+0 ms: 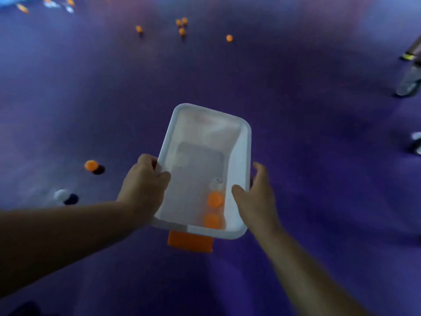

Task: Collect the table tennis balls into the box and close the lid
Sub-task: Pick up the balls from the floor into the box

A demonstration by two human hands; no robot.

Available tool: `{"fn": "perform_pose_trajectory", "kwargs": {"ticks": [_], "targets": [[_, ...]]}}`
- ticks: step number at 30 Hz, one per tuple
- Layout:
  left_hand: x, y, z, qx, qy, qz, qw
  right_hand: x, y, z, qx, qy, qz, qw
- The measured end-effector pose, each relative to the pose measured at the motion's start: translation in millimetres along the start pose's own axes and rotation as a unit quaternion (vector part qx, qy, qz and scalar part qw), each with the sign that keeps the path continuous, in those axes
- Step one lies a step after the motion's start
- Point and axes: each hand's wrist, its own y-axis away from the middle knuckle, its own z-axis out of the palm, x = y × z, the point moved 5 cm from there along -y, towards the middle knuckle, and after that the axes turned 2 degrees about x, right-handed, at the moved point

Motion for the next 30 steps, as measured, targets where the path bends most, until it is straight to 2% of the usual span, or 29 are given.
{"fn": "perform_pose_trajectory", "kwargs": {"ticks": [4, 8, 10, 12, 14, 18, 21, 25, 30], "targets": [[-47.9, -21.2, -52.2, 0.045, -0.017, -0.032, 0.998, -43.4, -3.0, 64.9, -0.066, 0.042, -0.060, 0.995], [-104.1, -44.5, -83.0, 0.043, -0.048, -0.057, 0.996, -70.8, 1.4, 123.2, -0.100, 0.048, -0.059, 0.992], [-127.6, -59.7, -94.4, 0.028, 0.006, -0.065, 0.997, -81.2, 0.1, 146.1, -0.095, 0.056, -0.056, 0.992], [-150.6, -79.5, -109.2, 0.011, 0.111, -0.090, 0.990, -88.7, -4.4, 163.8, -0.076, 0.073, -0.054, 0.993], [-179.0, -101.9, -128.9, 0.013, 0.146, -0.108, 0.983, -95.7, -9.5, 179.6, -0.058, 0.101, -0.055, 0.992], [-251.1, -142.6, -151.0, 0.015, 0.082, -0.116, 0.990, -105.8, -19.4, 205.1, -0.043, 0.144, -0.048, 0.987], [-301.8, -165.7, -146.0, -0.045, -0.012, -0.119, 0.992, -112.3, -23.3, 225.7, -0.040, 0.180, -0.035, 0.982], [-335.2, -181.6, -122.5, -0.162, -0.202, 0.024, 0.965, -117.8, -24.1, 244.8, -0.029, 0.205, -0.014, 0.978], [-353.0, -191.4, -96.3, -0.215, -0.278, 0.092, 0.932, -118.3, -22.5, 261.2, 0.000, 0.192, 0.024, 0.981]]}}
